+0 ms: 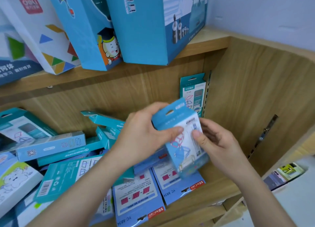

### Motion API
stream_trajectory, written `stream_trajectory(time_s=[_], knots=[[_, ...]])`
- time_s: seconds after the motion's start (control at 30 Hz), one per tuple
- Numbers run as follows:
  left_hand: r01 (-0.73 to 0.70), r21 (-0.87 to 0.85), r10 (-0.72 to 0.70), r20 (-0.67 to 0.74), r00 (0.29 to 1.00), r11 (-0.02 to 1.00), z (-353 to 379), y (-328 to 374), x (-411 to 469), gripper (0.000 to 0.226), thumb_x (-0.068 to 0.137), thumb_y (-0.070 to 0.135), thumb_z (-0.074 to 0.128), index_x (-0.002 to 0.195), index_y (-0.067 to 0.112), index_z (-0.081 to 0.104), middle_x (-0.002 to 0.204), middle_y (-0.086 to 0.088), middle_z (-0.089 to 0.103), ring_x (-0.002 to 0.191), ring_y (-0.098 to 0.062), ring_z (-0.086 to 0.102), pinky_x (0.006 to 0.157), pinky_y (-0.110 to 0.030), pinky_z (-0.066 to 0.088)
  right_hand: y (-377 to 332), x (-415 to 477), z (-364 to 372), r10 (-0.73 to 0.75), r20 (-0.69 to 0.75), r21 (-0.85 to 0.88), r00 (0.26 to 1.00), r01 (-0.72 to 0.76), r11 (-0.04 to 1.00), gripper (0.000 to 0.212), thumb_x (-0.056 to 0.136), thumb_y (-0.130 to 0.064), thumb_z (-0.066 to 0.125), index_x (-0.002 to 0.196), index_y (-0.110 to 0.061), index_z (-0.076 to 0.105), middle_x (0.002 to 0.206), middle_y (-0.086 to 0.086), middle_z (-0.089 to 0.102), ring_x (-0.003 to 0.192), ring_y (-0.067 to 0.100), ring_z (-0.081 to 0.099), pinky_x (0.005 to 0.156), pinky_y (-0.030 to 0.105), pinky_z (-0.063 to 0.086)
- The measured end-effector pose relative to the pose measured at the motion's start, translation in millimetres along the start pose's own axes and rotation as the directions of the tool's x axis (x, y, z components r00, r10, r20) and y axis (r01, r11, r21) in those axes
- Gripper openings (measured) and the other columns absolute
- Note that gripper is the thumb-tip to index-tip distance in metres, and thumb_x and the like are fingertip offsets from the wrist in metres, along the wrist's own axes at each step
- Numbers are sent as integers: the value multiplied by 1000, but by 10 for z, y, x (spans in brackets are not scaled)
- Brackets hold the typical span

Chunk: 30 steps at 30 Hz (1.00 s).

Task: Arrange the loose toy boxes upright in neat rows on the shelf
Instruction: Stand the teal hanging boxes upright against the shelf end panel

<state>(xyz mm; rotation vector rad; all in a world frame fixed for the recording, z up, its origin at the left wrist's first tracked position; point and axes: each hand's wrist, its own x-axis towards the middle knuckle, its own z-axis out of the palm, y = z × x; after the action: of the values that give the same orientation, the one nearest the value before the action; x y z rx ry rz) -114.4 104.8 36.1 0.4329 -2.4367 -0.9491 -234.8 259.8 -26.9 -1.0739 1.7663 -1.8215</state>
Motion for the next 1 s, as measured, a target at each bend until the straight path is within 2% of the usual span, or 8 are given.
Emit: stream_trajectory(time_s=[0.1, 0.2, 0.3, 0.43, 0.67, 0.8, 0.87, 1.0], knots=[[6, -12, -7, -99, 995, 1000, -108, 50, 248, 37, 64, 54, 75, 96, 42, 60, 88, 22, 70, 82, 2, 65, 79, -30, 55, 29, -24, -56, -19, 8, -182, 1000, 20, 983, 36, 86, -26, 62, 119, -39, 53, 109, -21, 65, 103, 0, 61, 79, 20, 53], [27, 159, -6, -135, 991, 987, -142, 50, 481, 41, 71, 45, 77, 107, 38, 59, 97, 16, 69, 95, -10, 65, 86, -32, 51, 129, -22, -109, -68, -73, -385, 995, 35, 922, 43, 89, -22, 62, 119, -49, 47, 114, -23, 60, 109, -1, 55, 90, 23, 48], [59, 364, -17, -118, 993, 930, -61, -25, 667, 52, 75, 42, 74, 121, 30, 53, 112, -1, 68, 106, -27, 61, 86, -33, 48, 201, 92, -135, -81, -101, -540, 992, 14, 842, 47, 90, -24, 59, 134, -33, 45, 128, -16, 50, 117, 1, 48, 100, 31, 44], [73, 458, -68, -28, 997, 886, 116, -154, 858, 51, 79, 39, 71, 123, 27, 46, 113, -6, 67, 106, -31, 60, 81, -32, 47, 117, 497, -174, -148, -79, -681, 986, 55, 730, 56, 91, -24, 57, 143, -18, 36, 150, -3, 34, 137, 14, 32, 113, 26, 25], [110, 455, -124, 0, 992, 884, 341, -285, 1002, 52, 80, 33, 72, 123, 20, 47, 114, -7, 65, 103, -27, 62, 81, -30, 47, 8, 1049, -190, -86, -15, -789, 996, 41, 613, 63, 92, -23, 51, 148, -15, 23, 155, 6, 20, 142, 23, 17, 115, 32, 16], [62, 509, -68, -6, 998, 858, 432, -393, 980, 53, 81, 26, 70, 128, 18, 46, 128, -11, 48, 107, -30, 57, 86, -33, 46, 69, 1197, -205, -33, 29, -835, 999, 42, 549, 64, 93, -16, 49, 149, -15, 18, 156, 6, 18, 143, 25, 13, 117, 37, 17], [-9, 644, 18, -7, 1000, 765, 445, -432, 945, 53, 81, 25, 69, 129, 20, 46, 128, -11, 43, 108, -31, 54, 81, -38, 51, 111, 1215, -221, -24, 39, -857, 999, 46, 513, 66, 90, -13, 52, 148, -15, 20, 154, 5, 19, 142, 25, 15, 116, 38, 21], [-93, 857, 188, -5, 982, 507, 445, -455, 917, 57, 62, 25, 83, 113, 20, 58, 107, -13, 54, 99, -32, 55, 62, -37, 51, 121, 1249, -263, -76, 24, -884, 997, 57, 465, 63, 87, -10, 53, 146, -14, 29, 147, 5, 26, 136, 27, 22, 111, 36, 26]])
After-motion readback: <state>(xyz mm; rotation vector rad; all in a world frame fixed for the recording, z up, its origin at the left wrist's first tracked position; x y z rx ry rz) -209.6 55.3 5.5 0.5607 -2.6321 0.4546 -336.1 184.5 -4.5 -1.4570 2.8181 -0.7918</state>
